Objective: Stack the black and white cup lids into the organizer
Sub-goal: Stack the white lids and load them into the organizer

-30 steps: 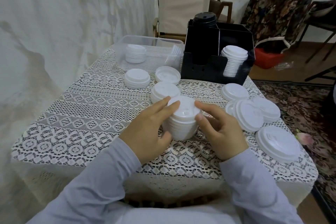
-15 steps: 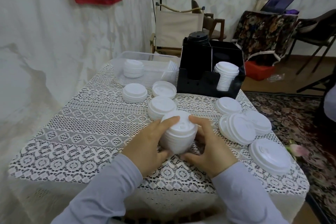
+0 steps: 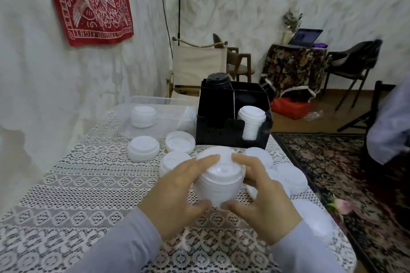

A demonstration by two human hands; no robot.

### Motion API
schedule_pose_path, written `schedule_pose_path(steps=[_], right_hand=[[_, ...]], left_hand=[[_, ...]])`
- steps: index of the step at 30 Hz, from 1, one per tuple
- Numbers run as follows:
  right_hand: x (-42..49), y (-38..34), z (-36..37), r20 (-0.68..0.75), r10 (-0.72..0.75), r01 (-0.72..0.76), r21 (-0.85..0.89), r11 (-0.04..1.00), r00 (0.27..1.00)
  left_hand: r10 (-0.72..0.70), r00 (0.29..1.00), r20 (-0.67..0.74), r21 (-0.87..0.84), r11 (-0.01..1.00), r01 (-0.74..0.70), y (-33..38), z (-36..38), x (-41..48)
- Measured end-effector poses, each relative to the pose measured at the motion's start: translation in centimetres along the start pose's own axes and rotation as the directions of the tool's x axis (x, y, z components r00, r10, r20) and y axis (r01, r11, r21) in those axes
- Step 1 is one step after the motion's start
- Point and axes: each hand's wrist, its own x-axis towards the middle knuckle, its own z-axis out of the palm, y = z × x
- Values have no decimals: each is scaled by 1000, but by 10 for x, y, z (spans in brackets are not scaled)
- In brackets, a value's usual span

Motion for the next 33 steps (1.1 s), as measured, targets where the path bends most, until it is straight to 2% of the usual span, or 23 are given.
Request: schedule_pose_path(steps=[4, 8, 15, 20, 23, 30, 33], right_hand=[[38, -10, -61, -25, 2, -4, -54, 999, 1000], [103, 9, -106, -80, 32, -36, -48, 998, 996], [187, 85, -112, -84, 110, -111, -2, 994, 990], [208, 113, -103, -103, 124, -123, 10, 992, 987], [209, 117, -101, -85, 91, -96, -57, 994, 992], [204, 119, -96, -102, 76, -92, -167, 982, 992], [203, 121, -93, -100, 83, -102, -208, 973, 992]], left_hand=[[61, 998, -28, -73, 995, -63, 28, -15, 65], [69, 995, -69, -78, 994, -74, 35, -12, 149], [32, 999, -5, -69, 997, -32, 2, 25, 257], [3, 1000, 8, -112, 994, -2, -18, 40, 278], [2, 1000, 15, -117, 993, 0, -25, 43, 278], [-33, 998, 59, 25, 999, 31, -31, 49, 278], [-59, 995, 76, 158, 986, 47, -28, 47, 277]])
